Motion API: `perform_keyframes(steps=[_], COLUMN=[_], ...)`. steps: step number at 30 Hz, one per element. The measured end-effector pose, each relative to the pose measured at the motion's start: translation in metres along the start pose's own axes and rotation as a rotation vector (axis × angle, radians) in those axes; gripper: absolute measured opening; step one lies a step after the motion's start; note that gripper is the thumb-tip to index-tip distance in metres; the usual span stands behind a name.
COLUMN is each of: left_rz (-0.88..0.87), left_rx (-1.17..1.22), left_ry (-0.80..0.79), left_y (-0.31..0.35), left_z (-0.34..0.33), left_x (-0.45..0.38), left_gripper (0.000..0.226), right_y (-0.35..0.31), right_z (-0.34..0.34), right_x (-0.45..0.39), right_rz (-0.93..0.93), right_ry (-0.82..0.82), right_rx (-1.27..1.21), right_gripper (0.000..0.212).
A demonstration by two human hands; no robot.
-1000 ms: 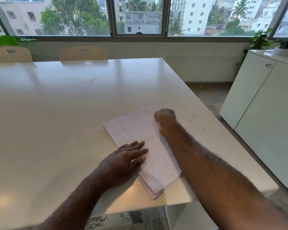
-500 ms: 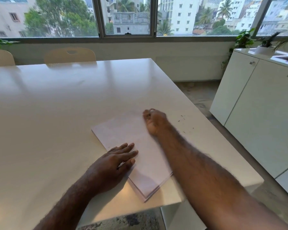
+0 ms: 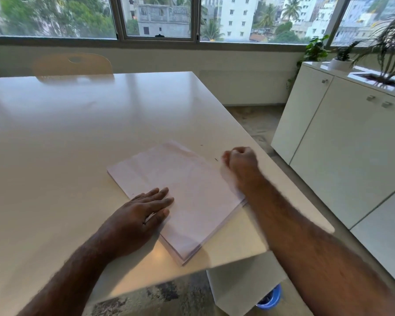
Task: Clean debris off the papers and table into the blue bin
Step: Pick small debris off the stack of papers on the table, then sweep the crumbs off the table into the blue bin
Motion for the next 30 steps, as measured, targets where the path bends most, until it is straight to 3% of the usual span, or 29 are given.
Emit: perform_keyframes(steps=[2, 4, 9, 11, 16, 21, 25, 30], left_rz=[-0.001, 0.007, 0.016, 0.029, 0.052, 0.049, 0.041, 0.007], left_rx=[-0.002, -0.009, -0.089, -0.090, -0.101, -0.065, -0.066, -0.053], left_ry=[0.008, 0.010, 0.002, -0.004, -0.042, -0.034, -0.034, -0.045], left_y=[0.000, 0.001, 0.009, 0.009, 0.010, 0.011, 0.008, 0.006], left_z=[0.000, 0.002, 0.004, 0.005, 0.003, 0.006, 0.003, 0.004], left_x=[0.000, 0.002, 0.012, 0.011, 0.010, 0.010, 0.012, 0.012], left_gripper=[0.062, 0.079, 0.104, 0.106, 0.107, 0.106, 0.105, 0.102], right_y=[-0.006, -0.012, -0.021, -0.016, -0.030, -0.024, -0.023, -0.012], right_z=[0.025, 0.036, 0.031, 0.032, 0.053, 0.049, 0.067, 0.080], right_x=[-0.016, -0.010, 0.058, 0.066, 0.033, 0.042, 0.013, -0.003], right_rz=[0.153, 0.266, 0.443, 0.464, 0.523, 0.483, 0.531, 0.414], right_ry=[0.037, -0.058, -0.657, -0.783, -0.440, -0.612, -0.355, -0.372], right_rx=[0.225, 0.408, 0.743, 0.853, 1.000, 0.980, 1.082, 1.040], right_gripper=[0.013, 0.011, 0.011, 0.011, 0.009, 0.009, 0.014, 0.017])
Point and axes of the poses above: each hand's wrist, its own x-axis away from the middle knuckle, its own z-axis out of the back of the hand, y = z × x, the point moved 4 cm from there along -x, towards the middle knuckle, and after that the axes turned 15 degrees about z, right-handed, at the moved point
